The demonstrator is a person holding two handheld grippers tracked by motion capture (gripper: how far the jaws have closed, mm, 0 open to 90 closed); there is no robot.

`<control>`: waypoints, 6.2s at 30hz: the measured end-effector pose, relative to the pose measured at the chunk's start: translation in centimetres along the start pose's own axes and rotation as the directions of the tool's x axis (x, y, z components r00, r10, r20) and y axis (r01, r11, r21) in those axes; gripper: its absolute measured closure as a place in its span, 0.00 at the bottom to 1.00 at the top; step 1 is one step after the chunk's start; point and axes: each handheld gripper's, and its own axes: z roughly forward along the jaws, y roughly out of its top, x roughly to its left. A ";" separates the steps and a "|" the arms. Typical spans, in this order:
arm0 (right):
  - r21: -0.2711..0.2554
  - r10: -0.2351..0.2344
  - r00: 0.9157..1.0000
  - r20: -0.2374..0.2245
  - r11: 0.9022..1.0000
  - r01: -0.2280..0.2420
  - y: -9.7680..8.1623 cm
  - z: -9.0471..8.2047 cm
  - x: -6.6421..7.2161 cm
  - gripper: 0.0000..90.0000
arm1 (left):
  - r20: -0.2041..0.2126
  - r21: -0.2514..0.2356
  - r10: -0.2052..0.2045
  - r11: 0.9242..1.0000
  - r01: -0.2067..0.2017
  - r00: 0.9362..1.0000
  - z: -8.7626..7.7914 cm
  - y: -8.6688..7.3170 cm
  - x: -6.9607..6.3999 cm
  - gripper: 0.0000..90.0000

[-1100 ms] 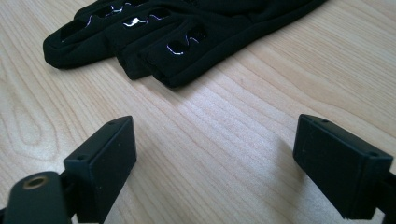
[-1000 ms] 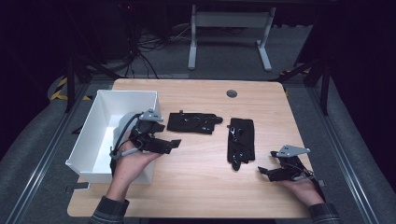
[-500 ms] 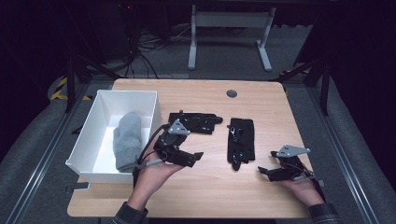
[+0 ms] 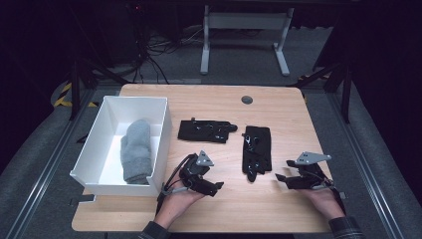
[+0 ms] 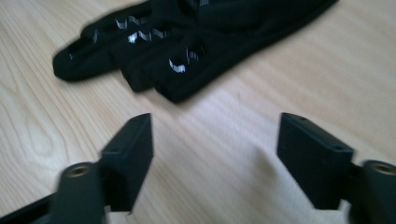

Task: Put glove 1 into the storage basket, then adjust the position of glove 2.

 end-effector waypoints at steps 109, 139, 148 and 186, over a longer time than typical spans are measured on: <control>0.038 -0.171 0.975 -0.144 0.983 0.178 9.3 9.4 4.1 1.00 | -0.048 0.000 0.081 0.997 -0.081 0.996 1.7 -4.2 0.8 0.00; 0.038 -0.041 0.999 -0.001 0.998 0.041 4.4 2.4 -3.9 1.00 | -0.050 0.000 0.080 0.997 -0.081 0.996 1.7 -4.2 0.8 0.00; 0.094 -0.067 0.997 -0.029 0.993 0.070 2.7 1.6 -2.7 1.00 | -0.050 0.002 0.081 0.997 -0.081 0.995 1.7 -4.2 0.8 0.00; 0.118 -0.095 0.980 -0.174 0.986 0.117 0.2 -0.9 4.9 1.00 | -0.051 -0.001 0.085 0.996 -0.086 0.995 1.7 -4.2 0.9 0.00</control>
